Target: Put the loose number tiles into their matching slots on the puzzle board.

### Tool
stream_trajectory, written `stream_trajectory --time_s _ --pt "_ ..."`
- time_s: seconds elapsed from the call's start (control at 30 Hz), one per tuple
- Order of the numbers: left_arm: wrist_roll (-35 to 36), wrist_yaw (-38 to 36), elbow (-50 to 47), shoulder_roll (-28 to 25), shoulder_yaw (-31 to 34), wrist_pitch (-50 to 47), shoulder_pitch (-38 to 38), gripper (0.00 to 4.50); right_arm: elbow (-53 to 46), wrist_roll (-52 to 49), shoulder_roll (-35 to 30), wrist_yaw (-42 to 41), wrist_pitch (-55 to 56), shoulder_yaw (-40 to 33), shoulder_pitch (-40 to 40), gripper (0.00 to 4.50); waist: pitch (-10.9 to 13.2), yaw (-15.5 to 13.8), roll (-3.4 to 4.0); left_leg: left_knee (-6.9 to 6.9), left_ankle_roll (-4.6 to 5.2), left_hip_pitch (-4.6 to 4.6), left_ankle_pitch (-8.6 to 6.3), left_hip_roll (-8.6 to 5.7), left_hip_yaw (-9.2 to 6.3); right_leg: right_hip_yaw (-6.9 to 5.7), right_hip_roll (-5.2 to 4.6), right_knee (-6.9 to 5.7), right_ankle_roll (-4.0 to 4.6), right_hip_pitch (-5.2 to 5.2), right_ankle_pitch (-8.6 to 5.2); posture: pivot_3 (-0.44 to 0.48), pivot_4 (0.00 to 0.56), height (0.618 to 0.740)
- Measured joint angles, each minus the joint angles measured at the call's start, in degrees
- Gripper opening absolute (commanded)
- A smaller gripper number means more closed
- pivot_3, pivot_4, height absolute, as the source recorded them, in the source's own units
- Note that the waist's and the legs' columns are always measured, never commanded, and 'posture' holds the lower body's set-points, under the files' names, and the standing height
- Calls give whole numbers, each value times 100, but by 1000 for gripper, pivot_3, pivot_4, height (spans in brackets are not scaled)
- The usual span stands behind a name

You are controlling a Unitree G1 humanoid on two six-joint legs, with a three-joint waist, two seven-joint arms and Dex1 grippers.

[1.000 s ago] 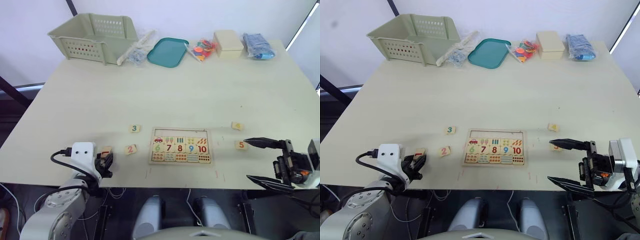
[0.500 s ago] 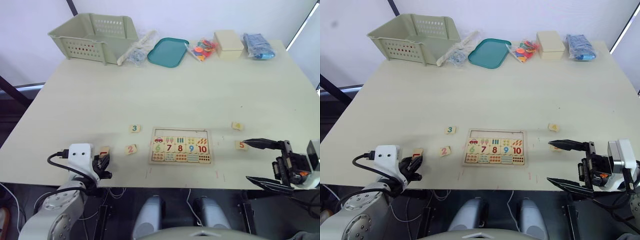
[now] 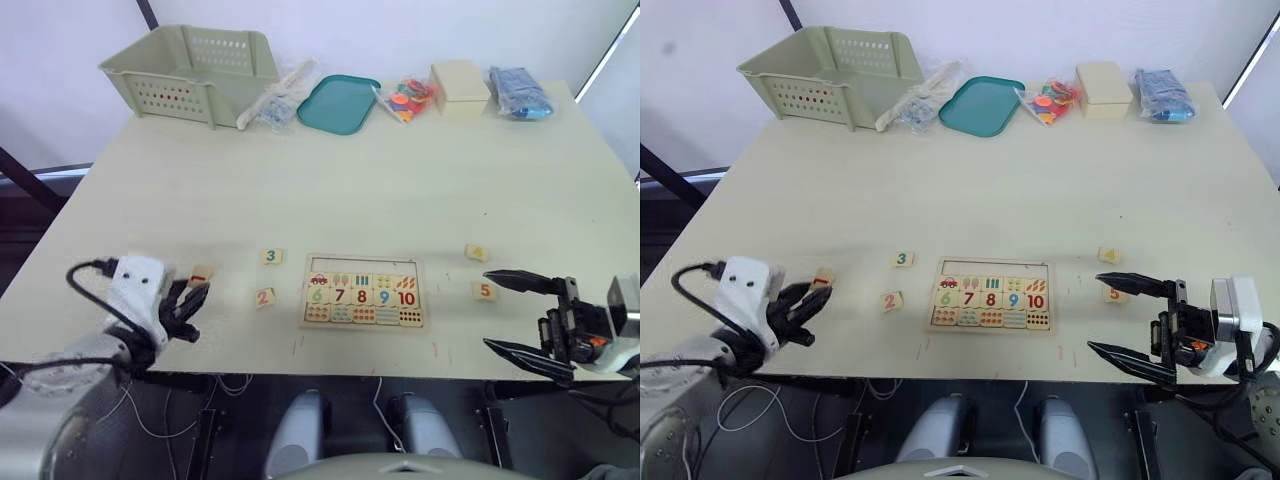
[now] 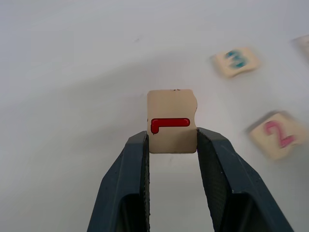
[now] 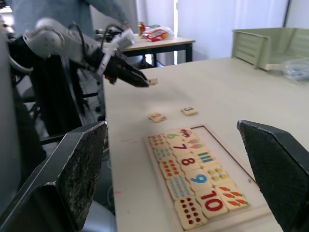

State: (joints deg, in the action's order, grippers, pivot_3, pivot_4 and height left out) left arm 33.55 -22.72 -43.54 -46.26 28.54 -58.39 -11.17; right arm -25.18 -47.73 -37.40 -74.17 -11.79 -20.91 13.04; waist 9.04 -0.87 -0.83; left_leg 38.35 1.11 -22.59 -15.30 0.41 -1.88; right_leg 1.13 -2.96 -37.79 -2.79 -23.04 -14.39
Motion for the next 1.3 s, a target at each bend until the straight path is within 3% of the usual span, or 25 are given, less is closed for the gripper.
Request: stream_trajectory --time_s 0.1,0.17,0.3,0.53,0.73,0.87,1.07,1.3 --pt "39 -419 207 -582 -248 2 489 926 -140 75 126 243 93 -29 40 4500 3 12 6 -2 0 1 0 -2 6 5 0 2 -5 0 3 0 150 740" --pt "50 -1066 613 -1108 -962 146 1177 926 -243 248 274 563 216 -39 29 4500 7 14 5 -1 0 -3 0 -9 6 5 7 2 -12 -4 6 0 150 740" --pt "-54 -2275 1310 -1593 -2024 780 2260 926 -404 468 115 792 245 -66 55 4500 13 17 9 -2 0 -5 0 -10 9 8 10 2 -19 -7 10 0 150 740" --pt "-956 -4398 2833 -1678 -4093 1739 4755 926 -459 466 -304 640 250 -234 291 4500 23 4 6 2 1 -15 1 -14 36 3 17 3 -22 -7 10 0 150 740" --pt "-1945 -5624 3808 -1342 -5185 2581 5790 926 -784 182 -425 594 76 -673 887 4500 29 38 0 5 2 -16 1 -10 38 9 23 0 -24 -8 9 0 150 740" --pt "-2674 -6225 4412 -849 -5866 2754 6596 926 -1121 83 -315 685 85 -893 1265 4500 32 18 -6 11 2 -19 1 -10 35 7 23 -1 -27 -7 8 0 150 740" --pt "-3385 -6574 5120 -284 -6309 2903 7128 926 -1261 102 -196 879 96 -881 1354 4500 33 30 -7 11 2 -19 1 -10 33 7 23 -5 -27 -9 7 0 150 740" --pt "-3848 -6620 5639 153 -6359 3160 7162 926 -1261 203 -77 1047 116 -716 1243 4500 34 33 -8 14 2 -21 1 -9 17 7 22 -7 -27 -10 8 0 150 740"
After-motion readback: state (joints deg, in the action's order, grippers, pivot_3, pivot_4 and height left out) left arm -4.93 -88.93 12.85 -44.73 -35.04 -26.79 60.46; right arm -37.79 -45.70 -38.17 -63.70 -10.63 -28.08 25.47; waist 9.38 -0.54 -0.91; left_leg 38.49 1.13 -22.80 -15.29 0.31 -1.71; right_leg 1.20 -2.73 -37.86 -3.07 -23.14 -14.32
